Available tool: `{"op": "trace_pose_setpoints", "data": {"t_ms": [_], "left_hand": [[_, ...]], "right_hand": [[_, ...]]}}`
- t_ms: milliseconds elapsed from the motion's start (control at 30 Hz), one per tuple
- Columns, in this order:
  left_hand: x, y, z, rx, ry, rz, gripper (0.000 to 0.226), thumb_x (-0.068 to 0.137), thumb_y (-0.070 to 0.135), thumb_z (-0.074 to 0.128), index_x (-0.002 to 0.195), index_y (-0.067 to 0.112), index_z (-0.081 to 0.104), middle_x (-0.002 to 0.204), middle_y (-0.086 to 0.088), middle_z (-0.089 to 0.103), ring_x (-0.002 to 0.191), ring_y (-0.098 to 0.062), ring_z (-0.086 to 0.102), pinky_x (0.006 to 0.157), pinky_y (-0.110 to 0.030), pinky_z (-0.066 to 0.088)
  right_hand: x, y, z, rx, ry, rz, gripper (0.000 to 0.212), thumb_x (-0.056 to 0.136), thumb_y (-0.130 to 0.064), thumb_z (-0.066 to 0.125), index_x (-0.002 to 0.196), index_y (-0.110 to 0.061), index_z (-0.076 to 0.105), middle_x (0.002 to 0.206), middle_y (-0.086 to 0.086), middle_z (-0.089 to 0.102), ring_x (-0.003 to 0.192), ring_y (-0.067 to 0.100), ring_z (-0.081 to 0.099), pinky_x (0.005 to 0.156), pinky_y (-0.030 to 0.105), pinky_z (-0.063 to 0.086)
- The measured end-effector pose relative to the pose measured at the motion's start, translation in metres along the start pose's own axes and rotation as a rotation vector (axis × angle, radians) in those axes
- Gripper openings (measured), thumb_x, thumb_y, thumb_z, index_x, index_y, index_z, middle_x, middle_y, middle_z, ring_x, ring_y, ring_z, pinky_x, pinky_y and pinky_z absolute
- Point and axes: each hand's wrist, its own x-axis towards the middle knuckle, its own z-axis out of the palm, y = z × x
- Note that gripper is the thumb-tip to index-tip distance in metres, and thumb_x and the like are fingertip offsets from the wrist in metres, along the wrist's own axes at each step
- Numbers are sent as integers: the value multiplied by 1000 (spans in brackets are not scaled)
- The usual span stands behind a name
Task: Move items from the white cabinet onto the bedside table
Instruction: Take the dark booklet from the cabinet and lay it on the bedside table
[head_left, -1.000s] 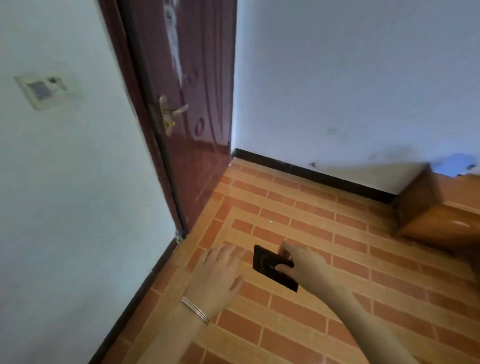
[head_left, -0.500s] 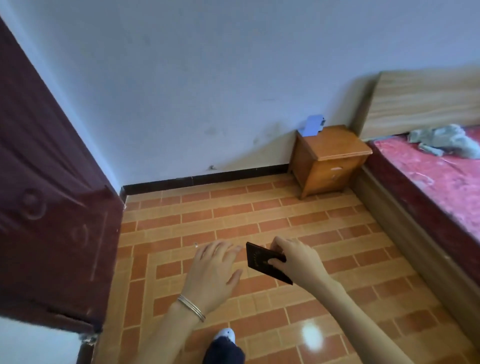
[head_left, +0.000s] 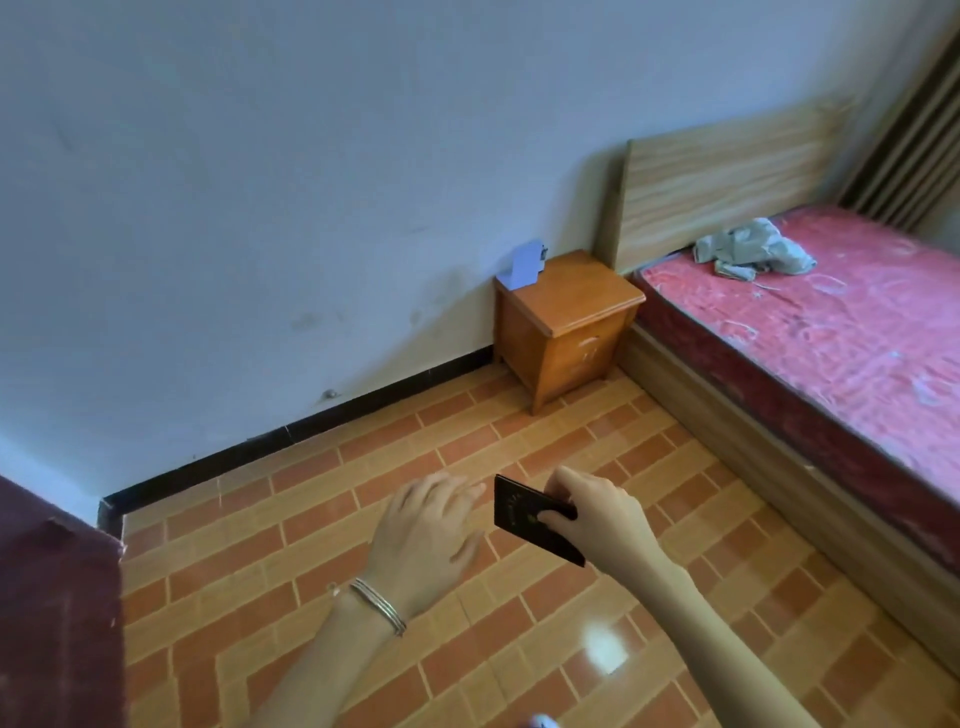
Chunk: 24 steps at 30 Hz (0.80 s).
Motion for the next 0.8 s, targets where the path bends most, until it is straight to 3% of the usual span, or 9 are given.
{"op": "trace_pose_setpoints", "data": {"t_ms": [67, 200, 333, 500, 700, 800], "left_hand": [[19, 1, 19, -30, -69, 15, 50, 81, 49, 40, 118, 24, 62, 112, 4, 66, 105, -16, 61, 85, -35, 50], [63, -3, 57, -49, -139, 67, 49, 80, 49, 42, 119, 26, 60, 114, 6, 64, 107, -15, 59, 86, -35, 50], [141, -9, 79, -64, -113, 89, 46, 76, 47, 66, 117, 29, 61, 113, 8, 65, 105, -13, 61, 84, -33, 51], [262, -10, 84, -42, -53, 94, 48, 82, 48, 37, 116, 28, 64, 111, 7, 66, 104, -13, 61, 84, -33, 51], [362, -4, 109, -68, -43, 72, 50, 83, 47, 35, 117, 25, 64, 111, 5, 66, 105, -15, 62, 85, -34, 51], [389, -9, 132, -93, -107, 70, 49, 83, 48, 36, 117, 27, 64, 111, 7, 66, 105, -13, 61, 84, -33, 52]], "right_hand": [[16, 18, -1, -8, -6, 40, 16, 88, -34, 57, 98, -23, 49, 98, -7, 61, 84, 14, 57, 62, 27, 48], [56, 61, -3, 6, -17, 123, 18, 87, -36, 57, 100, -25, 52, 99, -7, 61, 86, 15, 58, 63, 29, 48], [109, 109, -20, 18, -21, 162, 17, 86, -36, 58, 98, -26, 52, 97, -8, 61, 84, 14, 57, 64, 28, 48], [187, 164, -71, 48, 18, 177, 16, 85, -36, 59, 95, -26, 52, 94, -9, 61, 81, 12, 59, 66, 29, 52], [261, 215, -115, 44, 28, 175, 19, 86, -35, 61, 100, -24, 54, 98, -7, 63, 83, 13, 58, 53, 18, 39], [291, 239, -115, 59, 2, 200, 18, 86, -36, 61, 96, -24, 53, 96, -7, 63, 82, 13, 58, 57, 22, 44]]}}
